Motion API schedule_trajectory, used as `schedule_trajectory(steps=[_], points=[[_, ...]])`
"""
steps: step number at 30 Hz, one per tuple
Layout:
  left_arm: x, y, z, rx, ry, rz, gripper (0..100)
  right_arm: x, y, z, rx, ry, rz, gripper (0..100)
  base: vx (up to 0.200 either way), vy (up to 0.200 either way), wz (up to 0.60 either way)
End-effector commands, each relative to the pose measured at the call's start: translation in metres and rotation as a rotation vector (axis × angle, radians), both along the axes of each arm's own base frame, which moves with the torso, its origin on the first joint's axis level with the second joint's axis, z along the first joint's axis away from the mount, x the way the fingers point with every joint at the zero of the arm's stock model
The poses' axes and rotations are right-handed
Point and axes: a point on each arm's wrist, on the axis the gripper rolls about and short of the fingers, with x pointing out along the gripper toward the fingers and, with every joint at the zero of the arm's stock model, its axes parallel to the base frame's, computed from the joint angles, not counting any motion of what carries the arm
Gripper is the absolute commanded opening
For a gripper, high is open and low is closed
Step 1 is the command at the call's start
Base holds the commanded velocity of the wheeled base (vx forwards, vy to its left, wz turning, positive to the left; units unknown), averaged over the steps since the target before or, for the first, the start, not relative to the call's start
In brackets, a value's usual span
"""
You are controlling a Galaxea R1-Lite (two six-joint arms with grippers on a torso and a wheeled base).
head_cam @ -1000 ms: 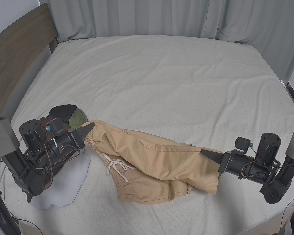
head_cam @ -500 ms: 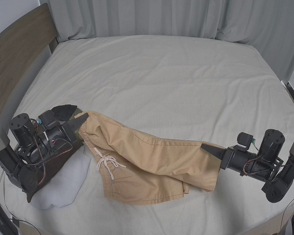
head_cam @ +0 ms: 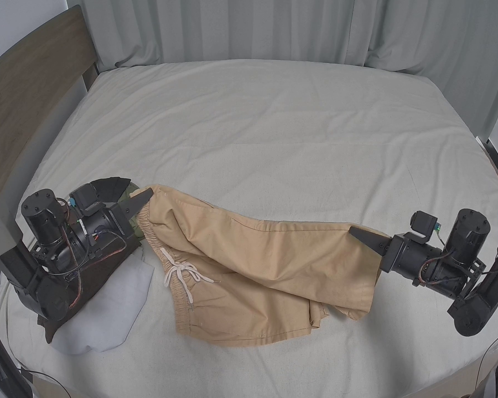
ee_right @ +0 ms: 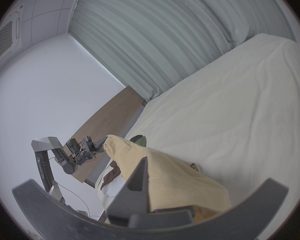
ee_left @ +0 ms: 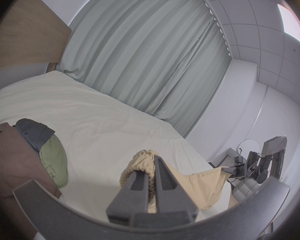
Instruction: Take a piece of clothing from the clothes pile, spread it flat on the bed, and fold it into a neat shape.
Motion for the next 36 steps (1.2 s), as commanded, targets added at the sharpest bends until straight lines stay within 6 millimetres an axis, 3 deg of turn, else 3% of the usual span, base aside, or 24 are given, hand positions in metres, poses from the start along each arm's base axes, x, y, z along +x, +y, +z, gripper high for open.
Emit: schedule_trajectory(steps=[1,5,36], points=[[0.002,0.0,-0.002,0.002,0.001,0.001,0,0.001,-0.003,0.009,0.012,-0.035,-0.011,0,0.0,0.0,0.0],[0.002,0.0,-0.002,0.002,0.001,0.002,0,0.005,-0.004,0.018,0.028,-0.076,-0.021,0,0.0,0.0,0.0],[0.006,0.006,0.009,0.003,-0.051,0.023,0,0.017,-0.027,0.034,0.047,-0.147,-0.111,0,0.0,0.0,0.0]])
